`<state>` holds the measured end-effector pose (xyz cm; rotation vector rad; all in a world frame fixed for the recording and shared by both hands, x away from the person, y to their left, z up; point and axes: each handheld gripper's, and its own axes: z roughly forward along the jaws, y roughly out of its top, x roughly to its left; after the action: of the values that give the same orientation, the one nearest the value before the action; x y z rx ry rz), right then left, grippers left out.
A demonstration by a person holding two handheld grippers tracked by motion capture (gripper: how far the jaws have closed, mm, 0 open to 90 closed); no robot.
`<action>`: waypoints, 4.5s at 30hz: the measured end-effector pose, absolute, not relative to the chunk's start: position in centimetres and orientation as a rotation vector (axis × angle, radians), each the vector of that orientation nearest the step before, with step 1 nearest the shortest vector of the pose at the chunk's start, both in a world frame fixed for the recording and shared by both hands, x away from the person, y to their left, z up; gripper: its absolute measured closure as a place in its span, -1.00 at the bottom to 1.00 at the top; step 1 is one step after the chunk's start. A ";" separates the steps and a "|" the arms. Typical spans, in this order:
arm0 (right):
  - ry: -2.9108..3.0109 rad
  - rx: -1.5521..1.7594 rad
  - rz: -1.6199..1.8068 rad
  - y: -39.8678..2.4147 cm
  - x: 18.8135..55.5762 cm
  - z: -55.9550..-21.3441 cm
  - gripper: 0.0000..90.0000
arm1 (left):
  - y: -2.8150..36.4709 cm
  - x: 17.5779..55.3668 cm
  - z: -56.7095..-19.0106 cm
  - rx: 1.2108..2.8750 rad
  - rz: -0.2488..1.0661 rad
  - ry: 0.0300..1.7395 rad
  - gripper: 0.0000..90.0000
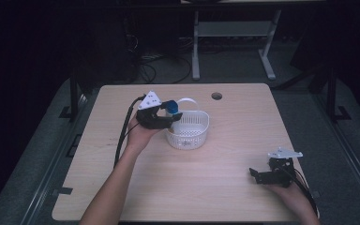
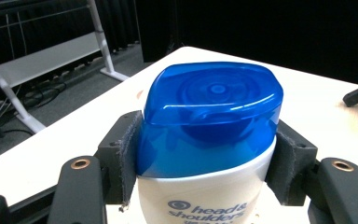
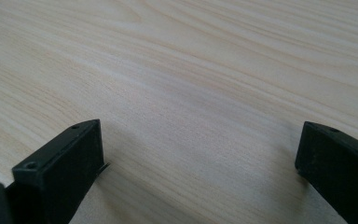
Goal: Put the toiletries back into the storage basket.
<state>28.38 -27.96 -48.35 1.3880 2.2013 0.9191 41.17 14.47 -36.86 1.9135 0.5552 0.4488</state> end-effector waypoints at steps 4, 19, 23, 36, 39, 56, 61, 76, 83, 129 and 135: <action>2.201 1.387 0.919 -28.0 28.4 -48.3 -0.99 | 14.3 41.2 -37.5 1.921 0.449 0.560 -0.19; 2.201 1.388 0.919 -28.0 28.4 -48.3 -0.99 | 14.0 41.2 -38.5 1.953 0.447 0.568 -0.19; 2.201 1.388 0.919 -28.0 28.4 -48.3 -0.99 | 14.0 41.2 -38.6 1.960 0.447 0.570 -0.19; 2.201 1.389 0.919 -28.0 28.4 -48.3 -0.99 | 14.3 41.2 -39.0 1.932 0.440 0.574 -0.20; 2.201 1.389 0.919 -28.0 28.4 -48.3 -0.99 | 14.4 41.2 -39.0 1.926 0.434 0.577 -0.20; 2.201 1.391 0.919 -27.9 28.4 -48.3 -0.99 | 14.5 40.9 -38.6 1.893 0.425 0.564 -0.54; 2.201 1.391 0.919 -27.9 28.4 -48.3 -0.99 | 14.6 40.8 -38.4 1.886 0.423 0.574 -0.70; 2.206 1.382 0.922 -28.0 28.3 -48.3 -0.99 | 16.0 39.5 -36.9 1.929 0.426 0.581 -0.71; 2.205 1.384 0.921 -28.0 28.2 -48.3 -0.99 | 17.6 38.5 -36.1 1.948 0.429 0.607 -0.71; 2.201 1.390 0.918 -28.0 28.2 -48.3 -0.99 | 25.3 31.7 -41.7 2.135 0.397 0.777 -0.69; 2.201 1.390 0.918 -28.0 28.2 -48.3 -0.99 | 26.1 30.9 -42.9 2.160 0.381 0.805 -0.69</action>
<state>28.18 -28.02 -48.33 1.3902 2.2011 0.9181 30.90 26.13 -42.87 2.1598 0.8050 0.3811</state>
